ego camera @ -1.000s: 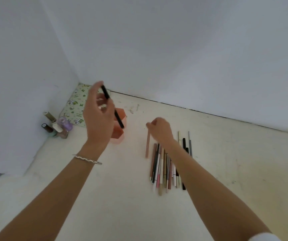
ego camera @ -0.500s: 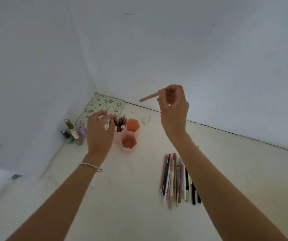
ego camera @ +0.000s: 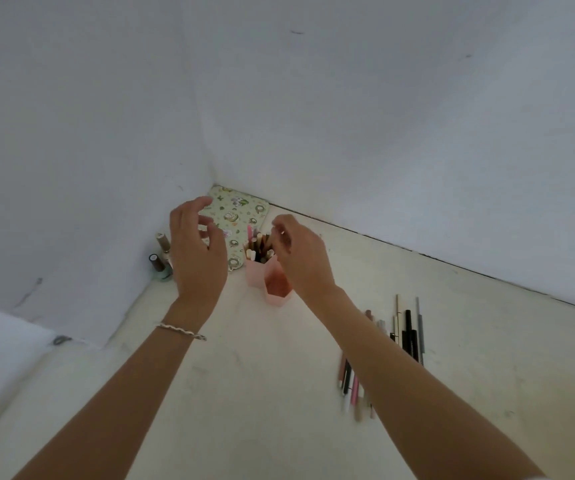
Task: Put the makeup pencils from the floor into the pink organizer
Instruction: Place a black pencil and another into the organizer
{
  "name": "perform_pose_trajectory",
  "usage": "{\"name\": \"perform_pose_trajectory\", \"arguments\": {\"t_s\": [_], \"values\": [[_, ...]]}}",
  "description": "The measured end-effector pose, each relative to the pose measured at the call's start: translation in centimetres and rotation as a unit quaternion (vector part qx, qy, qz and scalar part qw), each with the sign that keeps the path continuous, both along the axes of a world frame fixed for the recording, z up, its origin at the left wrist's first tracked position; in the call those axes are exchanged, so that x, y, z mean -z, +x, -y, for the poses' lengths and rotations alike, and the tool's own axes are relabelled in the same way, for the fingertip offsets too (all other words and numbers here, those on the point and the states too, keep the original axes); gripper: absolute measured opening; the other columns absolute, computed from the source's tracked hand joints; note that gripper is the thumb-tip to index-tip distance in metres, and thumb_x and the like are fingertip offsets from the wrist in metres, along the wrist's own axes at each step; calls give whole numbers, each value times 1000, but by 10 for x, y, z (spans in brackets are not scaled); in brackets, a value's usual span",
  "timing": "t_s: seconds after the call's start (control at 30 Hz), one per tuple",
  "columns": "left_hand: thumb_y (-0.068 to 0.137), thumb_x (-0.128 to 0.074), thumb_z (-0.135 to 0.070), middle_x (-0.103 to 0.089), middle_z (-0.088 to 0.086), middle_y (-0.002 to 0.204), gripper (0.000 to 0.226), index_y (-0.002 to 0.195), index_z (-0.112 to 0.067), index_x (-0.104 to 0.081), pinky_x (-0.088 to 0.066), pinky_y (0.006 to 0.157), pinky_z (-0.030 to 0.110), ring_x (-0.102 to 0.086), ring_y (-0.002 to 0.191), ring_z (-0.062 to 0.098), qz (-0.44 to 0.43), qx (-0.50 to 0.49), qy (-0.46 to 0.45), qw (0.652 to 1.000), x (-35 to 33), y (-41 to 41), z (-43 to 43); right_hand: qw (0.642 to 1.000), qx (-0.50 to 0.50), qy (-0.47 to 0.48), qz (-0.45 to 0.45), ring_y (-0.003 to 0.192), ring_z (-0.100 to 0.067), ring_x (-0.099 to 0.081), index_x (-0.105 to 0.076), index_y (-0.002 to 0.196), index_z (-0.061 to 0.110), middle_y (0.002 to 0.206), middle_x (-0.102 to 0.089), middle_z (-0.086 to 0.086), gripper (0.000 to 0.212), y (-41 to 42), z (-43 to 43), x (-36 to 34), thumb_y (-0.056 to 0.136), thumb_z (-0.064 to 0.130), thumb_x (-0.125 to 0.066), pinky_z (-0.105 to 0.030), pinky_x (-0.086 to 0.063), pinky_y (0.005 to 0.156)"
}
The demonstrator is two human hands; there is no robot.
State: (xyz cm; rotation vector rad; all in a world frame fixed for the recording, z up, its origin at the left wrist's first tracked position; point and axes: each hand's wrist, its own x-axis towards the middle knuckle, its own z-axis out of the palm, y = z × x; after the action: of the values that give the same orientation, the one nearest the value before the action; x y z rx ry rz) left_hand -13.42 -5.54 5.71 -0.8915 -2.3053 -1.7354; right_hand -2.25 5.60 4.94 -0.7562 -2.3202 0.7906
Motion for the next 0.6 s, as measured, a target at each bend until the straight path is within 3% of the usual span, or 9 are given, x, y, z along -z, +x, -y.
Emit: {"name": "perform_pose_trajectory", "arguments": {"t_s": [0.13,0.3,0.37,0.47,0.6], "values": [[89,-47,1,-54,0,121,37,122,-14,-56,-48,77,15,-56,91,4,10,25,-8,1000,-3,27,-9,988,-15,144,48,104,-30,-57,-72,105,9,121,-62,-13,19,6,-1,9,94,16,-59,-41,-43,92],[89,-50,-9,-52,-11,98,18,104,-15,-57,-45,73,8,-51,83,1,-56,131,-42,989,8,84,-32,986,127,71,-85,97,-19,-58,-65,113,8,110,-61,-5,28,53,-37,-11,89,3,-51,-33,-48,89],[89,-55,-9,-55,-15,91,18,103,-19,-58,-50,70,15,-56,78,3,-4,197,-142,970,24,113,-46,981,164,31,-97,93,-12,-57,-64,113,10,109,-61,0,30,79,-52,-16,90,0,-49,-21,-47,84],[90,-55,-14,-67,-1,98,19,108,-17,-60,-52,80,30,-64,92,18,85,245,-356,898,60,149,-63,974,207,-23,-93,91,-1,-56,-65,111,13,107,-63,5,32,118,-68,-15,89,-2,-47,-9,-42,77],[99,-48,-29,-67,8,109,24,110,-12,-60,-50,84,33,-63,100,27,120,240,-463,845,89,182,-77,966,243,-58,-69,84,3,-56,-66,102,17,98,-63,11,32,172,-79,-4,86,-3,-47,-7,-41,73]]}}
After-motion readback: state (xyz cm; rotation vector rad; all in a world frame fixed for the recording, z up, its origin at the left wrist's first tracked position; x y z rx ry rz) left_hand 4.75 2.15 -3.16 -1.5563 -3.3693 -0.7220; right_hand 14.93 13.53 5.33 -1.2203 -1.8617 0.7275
